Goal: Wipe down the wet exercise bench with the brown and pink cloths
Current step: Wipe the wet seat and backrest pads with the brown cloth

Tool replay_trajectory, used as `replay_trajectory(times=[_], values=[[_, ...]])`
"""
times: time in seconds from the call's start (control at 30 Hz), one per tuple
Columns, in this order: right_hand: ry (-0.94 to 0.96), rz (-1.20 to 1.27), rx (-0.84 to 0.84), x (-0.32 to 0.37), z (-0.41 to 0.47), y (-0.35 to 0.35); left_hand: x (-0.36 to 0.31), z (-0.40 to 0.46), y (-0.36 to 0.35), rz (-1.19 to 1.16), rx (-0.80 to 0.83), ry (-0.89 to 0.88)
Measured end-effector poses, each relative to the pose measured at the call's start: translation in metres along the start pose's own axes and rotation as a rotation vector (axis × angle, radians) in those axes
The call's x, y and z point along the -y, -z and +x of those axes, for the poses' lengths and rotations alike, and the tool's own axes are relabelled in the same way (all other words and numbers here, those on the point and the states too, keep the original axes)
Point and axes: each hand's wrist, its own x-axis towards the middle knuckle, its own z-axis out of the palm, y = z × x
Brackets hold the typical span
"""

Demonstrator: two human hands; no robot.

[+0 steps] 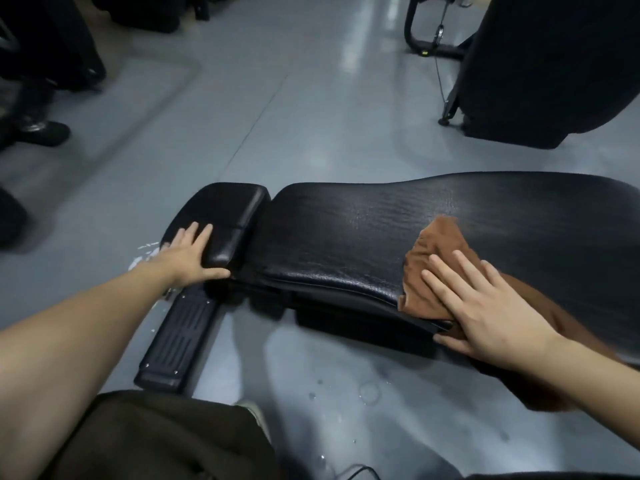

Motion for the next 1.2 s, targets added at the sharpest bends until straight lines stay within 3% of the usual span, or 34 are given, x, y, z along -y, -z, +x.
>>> replay_trajectory(times=[0.3,0.7,1.0,1.2], values=[[0.052,0.018,-0.091,0.072,0.111,0.014,0.009,0.004,-0.009,0.079,0.028,-0.047],[0.168,-0.022,-0.082,0.147,0.203,0.039,0.011,0.006,-0.011,0.064,0.035,-0.058],[0.084,-0.007,-0.042,0.219,0.261,0.059,0.011,0.01,-0.011,0.068,0.064,-0.034],[0.079,0.036,-0.04,0.217,0.256,0.057,0.015,0.015,-0.014,0.058,0.057,-0.025]])
